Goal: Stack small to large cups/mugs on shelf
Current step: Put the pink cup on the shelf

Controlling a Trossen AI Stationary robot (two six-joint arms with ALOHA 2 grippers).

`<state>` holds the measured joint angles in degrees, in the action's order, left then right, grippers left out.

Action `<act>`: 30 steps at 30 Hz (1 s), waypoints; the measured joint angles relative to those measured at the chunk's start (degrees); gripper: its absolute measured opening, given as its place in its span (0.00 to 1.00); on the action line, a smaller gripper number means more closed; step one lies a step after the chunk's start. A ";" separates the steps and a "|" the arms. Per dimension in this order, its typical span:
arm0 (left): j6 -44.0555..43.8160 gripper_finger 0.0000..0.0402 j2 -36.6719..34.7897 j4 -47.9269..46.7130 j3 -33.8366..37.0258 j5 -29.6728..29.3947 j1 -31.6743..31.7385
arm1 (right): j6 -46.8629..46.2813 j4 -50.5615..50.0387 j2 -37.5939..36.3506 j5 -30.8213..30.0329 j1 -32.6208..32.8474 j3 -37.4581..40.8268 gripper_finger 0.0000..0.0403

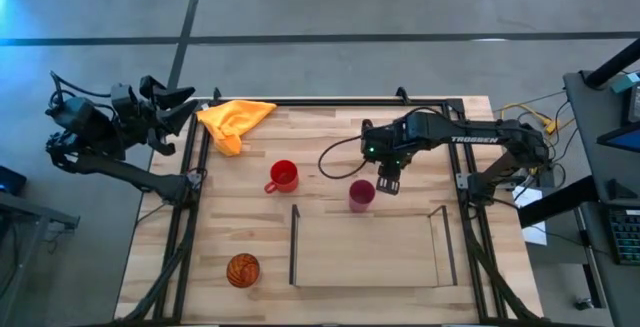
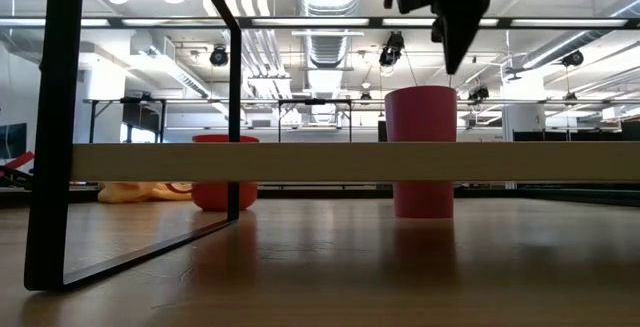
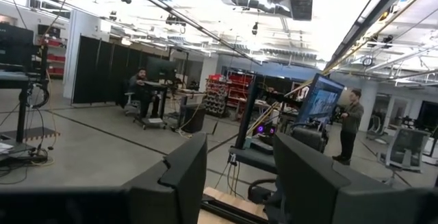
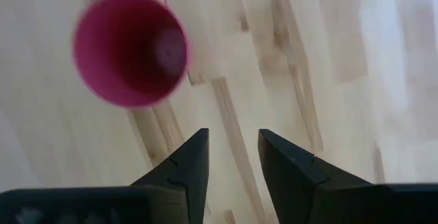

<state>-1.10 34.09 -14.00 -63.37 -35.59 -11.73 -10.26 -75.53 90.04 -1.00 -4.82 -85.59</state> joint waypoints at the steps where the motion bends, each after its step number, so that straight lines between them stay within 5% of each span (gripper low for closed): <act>1: 0.00 0.39 -0.02 0.00 0.00 0.00 0.00 | -0.12 0.38 0.00 0.20 0.01 -0.49 0.31; 7: 0.02 0.39 0.00 0.06 0.00 0.00 0.00 | -4.32 6.08 0.04 7.90 0.43 -1.01 0.33; 30: 0.04 0.39 -0.11 -0.04 0.02 -0.46 0.00 | -9.23 6.79 7.69 3.48 0.81 -1.38 0.24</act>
<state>-1.06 33.98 -14.04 -63.35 -36.05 -11.73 -19.49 -68.74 97.73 2.48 -4.01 -86.98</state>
